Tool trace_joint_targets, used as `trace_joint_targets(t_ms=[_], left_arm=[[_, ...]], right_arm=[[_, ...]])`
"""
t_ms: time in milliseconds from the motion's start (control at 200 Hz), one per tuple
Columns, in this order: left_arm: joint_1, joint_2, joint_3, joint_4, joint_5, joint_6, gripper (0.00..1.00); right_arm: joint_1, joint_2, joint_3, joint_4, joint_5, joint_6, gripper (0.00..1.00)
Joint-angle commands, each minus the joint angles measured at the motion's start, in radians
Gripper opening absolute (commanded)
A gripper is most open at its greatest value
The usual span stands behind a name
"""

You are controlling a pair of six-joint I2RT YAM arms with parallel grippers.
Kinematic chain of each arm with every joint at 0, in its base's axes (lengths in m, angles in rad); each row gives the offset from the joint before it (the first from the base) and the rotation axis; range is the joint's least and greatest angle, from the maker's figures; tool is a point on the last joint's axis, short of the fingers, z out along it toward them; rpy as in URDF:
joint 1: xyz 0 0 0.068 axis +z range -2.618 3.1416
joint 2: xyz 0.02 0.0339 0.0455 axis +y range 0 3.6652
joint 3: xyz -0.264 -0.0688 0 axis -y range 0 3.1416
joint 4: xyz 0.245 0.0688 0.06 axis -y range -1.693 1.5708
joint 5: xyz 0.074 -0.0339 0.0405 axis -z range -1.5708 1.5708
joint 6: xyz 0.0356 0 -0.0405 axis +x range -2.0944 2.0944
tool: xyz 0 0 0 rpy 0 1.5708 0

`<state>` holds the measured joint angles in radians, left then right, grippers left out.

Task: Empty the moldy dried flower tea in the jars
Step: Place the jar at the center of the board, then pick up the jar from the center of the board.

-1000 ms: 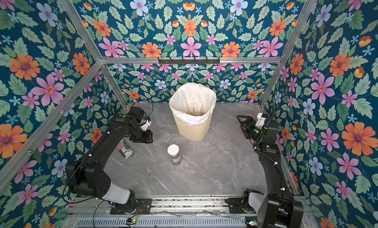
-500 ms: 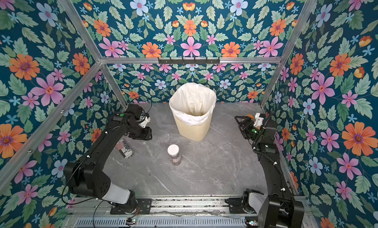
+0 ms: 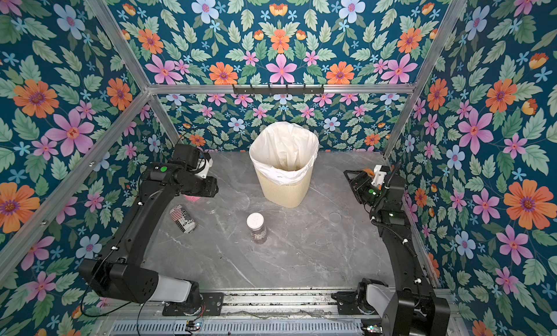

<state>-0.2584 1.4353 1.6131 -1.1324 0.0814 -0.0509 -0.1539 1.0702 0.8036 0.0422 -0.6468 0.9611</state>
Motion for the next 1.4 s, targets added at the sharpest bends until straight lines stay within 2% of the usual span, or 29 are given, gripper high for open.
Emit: trace_joint_targets(t_ms=[0, 135, 275, 425, 605, 820, 1025, 1260, 1395], left_arm=[[-0.062, -0.003, 0.034, 0.018, -0.021, -0.042, 0.6], [-0.211, -0.011, 0.001, 0.126, -0.037, -0.117, 0.64], [-0.294, -0.078, -0.192, 0.381, 0.022, -0.228, 0.64], [-0.336, -0.179, -0.39, 0.557, 0.015, -0.345, 0.64], [-0.355, -0.332, -0.602, 0.711, 0.021, -0.518, 0.61], [-0.367, -0.399, -0.755, 0.736, 0.09, -0.619, 0.59], [-0.37, -0.472, -0.788, 0.732, 0.086, -0.644, 0.63], [-0.37, -0.551, -0.769, 0.603, 0.009, -0.652, 0.64], [-0.368, -0.584, -0.774, 0.519, -0.075, -0.646, 0.69]], right_arm=[[0.027, -0.013, 0.015, -0.037, 0.035, -0.049, 0.8], [0.081, -0.025, 0.057, -0.137, 0.08, -0.141, 0.8], [0.157, -0.047, 0.086, -0.242, 0.14, -0.236, 0.78], [0.289, -0.06, 0.117, -0.36, 0.221, -0.341, 0.78], [0.454, -0.055, 0.108, -0.389, 0.29, -0.383, 0.78], [0.591, -0.021, 0.104, -0.356, 0.332, -0.366, 0.78], [0.763, 0.062, 0.138, -0.29, 0.358, -0.449, 0.81], [0.917, 0.233, 0.258, -0.275, 0.391, -0.549, 0.87], [0.981, 0.337, 0.349, -0.32, 0.452, -0.576, 0.89]])
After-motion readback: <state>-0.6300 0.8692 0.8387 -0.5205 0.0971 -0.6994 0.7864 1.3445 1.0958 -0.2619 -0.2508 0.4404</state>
